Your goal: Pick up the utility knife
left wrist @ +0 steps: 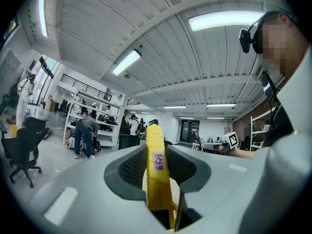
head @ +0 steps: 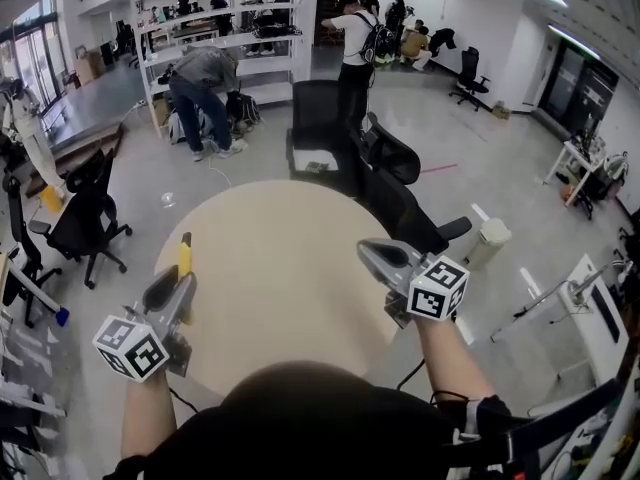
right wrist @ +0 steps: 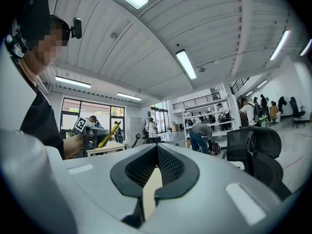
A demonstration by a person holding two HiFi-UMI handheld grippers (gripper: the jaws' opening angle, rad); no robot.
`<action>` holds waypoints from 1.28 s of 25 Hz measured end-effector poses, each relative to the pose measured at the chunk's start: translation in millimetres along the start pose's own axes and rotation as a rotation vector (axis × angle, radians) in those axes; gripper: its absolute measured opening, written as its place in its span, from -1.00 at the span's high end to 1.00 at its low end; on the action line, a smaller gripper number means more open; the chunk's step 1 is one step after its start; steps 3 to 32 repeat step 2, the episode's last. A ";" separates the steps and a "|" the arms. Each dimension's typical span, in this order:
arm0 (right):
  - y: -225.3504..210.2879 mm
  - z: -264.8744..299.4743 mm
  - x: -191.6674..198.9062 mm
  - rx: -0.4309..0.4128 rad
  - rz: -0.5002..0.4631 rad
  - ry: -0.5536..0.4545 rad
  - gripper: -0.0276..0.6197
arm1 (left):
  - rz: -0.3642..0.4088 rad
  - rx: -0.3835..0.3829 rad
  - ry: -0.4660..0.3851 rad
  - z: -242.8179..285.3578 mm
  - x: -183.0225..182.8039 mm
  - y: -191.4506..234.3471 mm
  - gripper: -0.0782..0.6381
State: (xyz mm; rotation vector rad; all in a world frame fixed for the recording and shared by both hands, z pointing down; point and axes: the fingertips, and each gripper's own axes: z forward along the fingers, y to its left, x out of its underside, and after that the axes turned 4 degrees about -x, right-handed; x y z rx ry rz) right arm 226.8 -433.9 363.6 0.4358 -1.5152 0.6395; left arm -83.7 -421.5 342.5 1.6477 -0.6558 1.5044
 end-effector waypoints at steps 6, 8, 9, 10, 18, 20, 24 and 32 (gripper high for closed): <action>-0.2 2.5 0.0 0.000 -0.001 -0.004 0.87 | -0.002 -0.005 0.002 -0.6 -1.3 2.2 0.43; -0.2 2.5 0.0 0.000 -0.001 -0.004 0.87 | -0.002 -0.005 0.002 -0.6 -1.3 2.2 0.43; -0.2 2.5 0.0 0.000 -0.001 -0.004 0.87 | -0.002 -0.005 0.002 -0.6 -1.3 2.2 0.43; -0.2 2.5 0.0 0.000 -0.001 -0.004 0.87 | -0.002 -0.005 0.002 -0.6 -1.3 2.2 0.43; -0.2 2.5 0.0 0.000 -0.001 -0.004 0.87 | -0.002 -0.005 0.002 -0.6 -1.3 2.2 0.43; -0.2 2.5 0.0 0.000 -0.001 -0.004 0.87 | -0.002 -0.005 0.002 -0.6 -1.3 2.2 0.43; -0.2 2.5 0.0 0.000 -0.001 -0.004 0.87 | -0.002 -0.005 0.002 -0.6 -1.3 2.2 0.43; -0.2 2.5 0.0 0.000 -0.001 -0.004 0.87 | -0.002 -0.005 0.002 -0.6 -1.3 2.2 0.43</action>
